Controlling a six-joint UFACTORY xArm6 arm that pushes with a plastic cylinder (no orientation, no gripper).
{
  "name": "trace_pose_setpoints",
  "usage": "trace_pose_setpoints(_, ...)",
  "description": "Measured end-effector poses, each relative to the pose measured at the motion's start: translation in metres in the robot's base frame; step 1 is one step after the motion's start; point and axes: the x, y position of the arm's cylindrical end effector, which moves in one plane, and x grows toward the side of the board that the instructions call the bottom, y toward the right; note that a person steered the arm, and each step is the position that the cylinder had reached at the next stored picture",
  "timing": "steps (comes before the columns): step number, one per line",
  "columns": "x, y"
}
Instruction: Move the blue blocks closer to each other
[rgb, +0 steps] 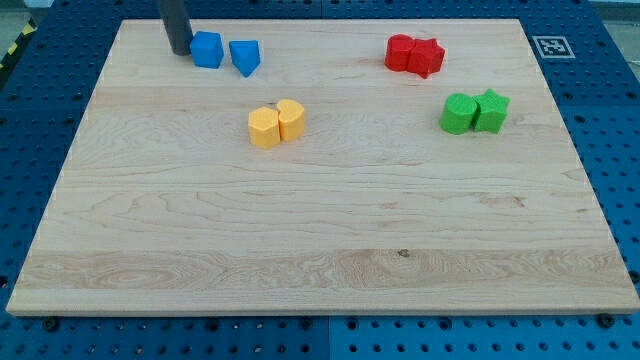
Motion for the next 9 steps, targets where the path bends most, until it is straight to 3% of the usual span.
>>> trace_pose_setpoints(3,0.001,0.032)
trace_pose_setpoints(5,0.046,0.026)
trace_pose_setpoints(9,0.051,0.109)
